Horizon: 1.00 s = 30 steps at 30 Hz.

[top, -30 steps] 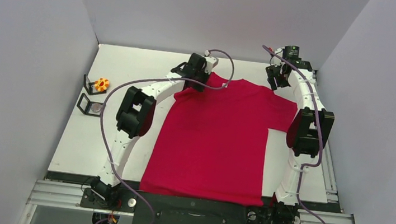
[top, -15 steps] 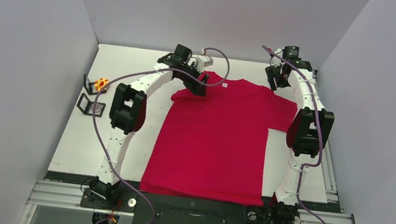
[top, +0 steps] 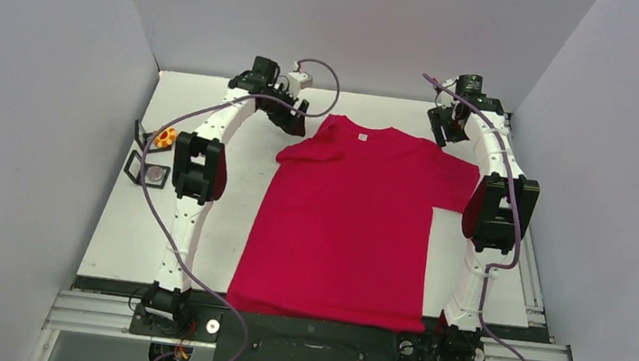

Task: Remove the brooch from the garment
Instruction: Flatten out the clothes at the center of the board.

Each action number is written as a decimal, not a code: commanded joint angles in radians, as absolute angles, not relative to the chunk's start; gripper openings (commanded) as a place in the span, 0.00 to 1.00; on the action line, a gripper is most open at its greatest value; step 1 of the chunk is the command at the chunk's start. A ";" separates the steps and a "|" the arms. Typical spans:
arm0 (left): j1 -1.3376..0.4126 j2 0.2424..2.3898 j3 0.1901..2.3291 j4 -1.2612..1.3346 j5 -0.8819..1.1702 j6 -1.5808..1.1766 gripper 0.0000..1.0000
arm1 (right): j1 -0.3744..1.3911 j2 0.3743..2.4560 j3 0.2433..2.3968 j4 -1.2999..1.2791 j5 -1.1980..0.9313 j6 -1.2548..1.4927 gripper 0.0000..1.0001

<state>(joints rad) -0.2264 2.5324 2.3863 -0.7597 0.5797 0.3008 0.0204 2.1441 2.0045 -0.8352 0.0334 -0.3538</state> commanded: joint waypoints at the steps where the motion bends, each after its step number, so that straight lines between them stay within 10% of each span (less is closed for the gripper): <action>1: -0.233 2.531 2.337 -0.812 0.528 0.316 0.70 | 0.024 2.090 2.002 -0.837 0.031 -0.343 0.64; 14: -0.226 2.477 2.238 -0.841 0.662 0.176 0.56 | 0.026 2.094 2.006 -0.834 0.034 -0.343 0.64; 23: -0.224 2.367 2.136 -0.760 0.663 0.141 0.06 | 0.026 2.094 2.004 -0.832 0.031 -0.341 0.64; 30: -0.214 2.242 1.953 -0.586 0.524 0.093 0.37 | 0.026 2.096 2.003 -0.835 0.027 -0.341 0.64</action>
